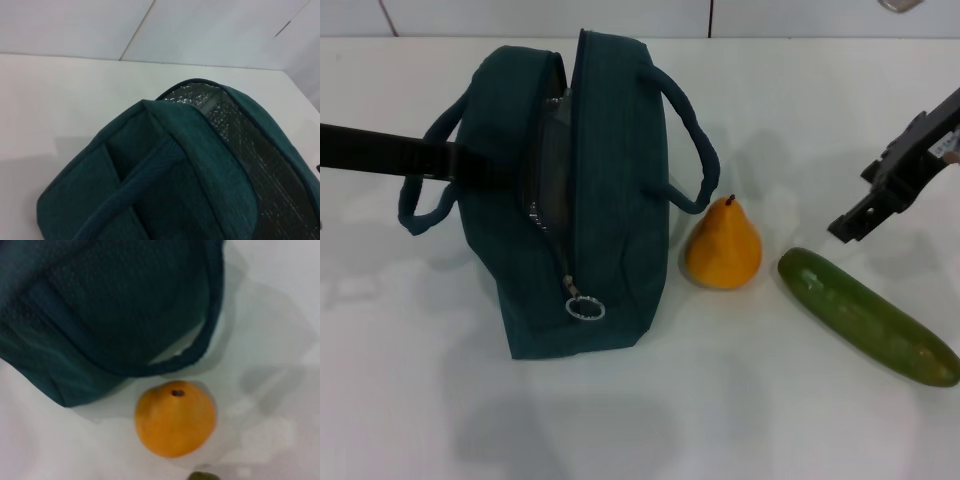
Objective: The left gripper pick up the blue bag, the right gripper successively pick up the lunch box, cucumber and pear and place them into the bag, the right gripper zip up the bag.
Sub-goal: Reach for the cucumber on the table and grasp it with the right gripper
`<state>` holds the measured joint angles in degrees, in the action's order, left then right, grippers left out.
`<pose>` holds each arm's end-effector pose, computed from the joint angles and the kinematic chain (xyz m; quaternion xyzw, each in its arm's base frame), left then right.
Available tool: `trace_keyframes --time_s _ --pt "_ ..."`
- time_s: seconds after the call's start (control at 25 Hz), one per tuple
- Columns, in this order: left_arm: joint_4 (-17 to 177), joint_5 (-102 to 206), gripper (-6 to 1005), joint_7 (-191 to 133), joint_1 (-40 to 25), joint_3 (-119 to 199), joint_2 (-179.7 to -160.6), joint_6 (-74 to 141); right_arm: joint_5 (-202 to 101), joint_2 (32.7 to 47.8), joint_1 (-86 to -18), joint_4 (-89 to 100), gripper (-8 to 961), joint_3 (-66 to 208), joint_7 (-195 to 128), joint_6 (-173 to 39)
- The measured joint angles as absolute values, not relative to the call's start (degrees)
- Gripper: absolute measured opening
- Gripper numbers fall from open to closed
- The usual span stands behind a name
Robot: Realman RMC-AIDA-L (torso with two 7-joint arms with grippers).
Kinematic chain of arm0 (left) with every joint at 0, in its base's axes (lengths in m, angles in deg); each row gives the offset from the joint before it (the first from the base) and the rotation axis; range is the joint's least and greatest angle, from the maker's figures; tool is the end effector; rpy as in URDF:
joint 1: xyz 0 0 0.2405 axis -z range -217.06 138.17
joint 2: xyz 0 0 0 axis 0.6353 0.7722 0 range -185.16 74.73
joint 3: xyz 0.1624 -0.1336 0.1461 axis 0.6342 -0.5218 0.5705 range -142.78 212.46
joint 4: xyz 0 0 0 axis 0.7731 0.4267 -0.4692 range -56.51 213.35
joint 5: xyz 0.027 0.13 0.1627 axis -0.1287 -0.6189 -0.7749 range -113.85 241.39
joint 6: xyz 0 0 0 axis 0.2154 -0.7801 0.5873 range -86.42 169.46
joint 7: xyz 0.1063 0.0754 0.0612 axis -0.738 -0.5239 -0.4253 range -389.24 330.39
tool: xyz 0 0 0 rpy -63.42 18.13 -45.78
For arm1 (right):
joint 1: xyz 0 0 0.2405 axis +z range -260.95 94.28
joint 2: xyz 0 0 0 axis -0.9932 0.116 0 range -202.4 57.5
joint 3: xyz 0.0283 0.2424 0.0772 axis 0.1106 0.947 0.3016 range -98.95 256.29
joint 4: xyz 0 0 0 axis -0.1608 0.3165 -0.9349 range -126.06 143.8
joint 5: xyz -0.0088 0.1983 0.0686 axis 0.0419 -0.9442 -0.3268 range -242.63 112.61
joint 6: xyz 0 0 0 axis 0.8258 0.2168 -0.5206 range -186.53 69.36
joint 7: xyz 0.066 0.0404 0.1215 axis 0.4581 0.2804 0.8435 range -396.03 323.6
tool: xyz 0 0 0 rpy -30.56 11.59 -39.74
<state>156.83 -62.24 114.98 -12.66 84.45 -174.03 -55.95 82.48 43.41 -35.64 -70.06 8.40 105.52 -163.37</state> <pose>-0.2121 0.3363 0.0786 -0.8570 -0.4837 -0.1108 0.1393 0.1175 0.3730 0.0454 -0.9402 0.2485 -0.1903 0.1343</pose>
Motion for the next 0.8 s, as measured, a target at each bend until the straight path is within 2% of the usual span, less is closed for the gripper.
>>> trace_keyframes --time_s 0.8 --pt "156.45 -62.26 37 114.98 -12.46 84.52 -174.15 -55.84 82.50 43.49 -34.30 -59.90 857 0.64 110.90 -161.61"
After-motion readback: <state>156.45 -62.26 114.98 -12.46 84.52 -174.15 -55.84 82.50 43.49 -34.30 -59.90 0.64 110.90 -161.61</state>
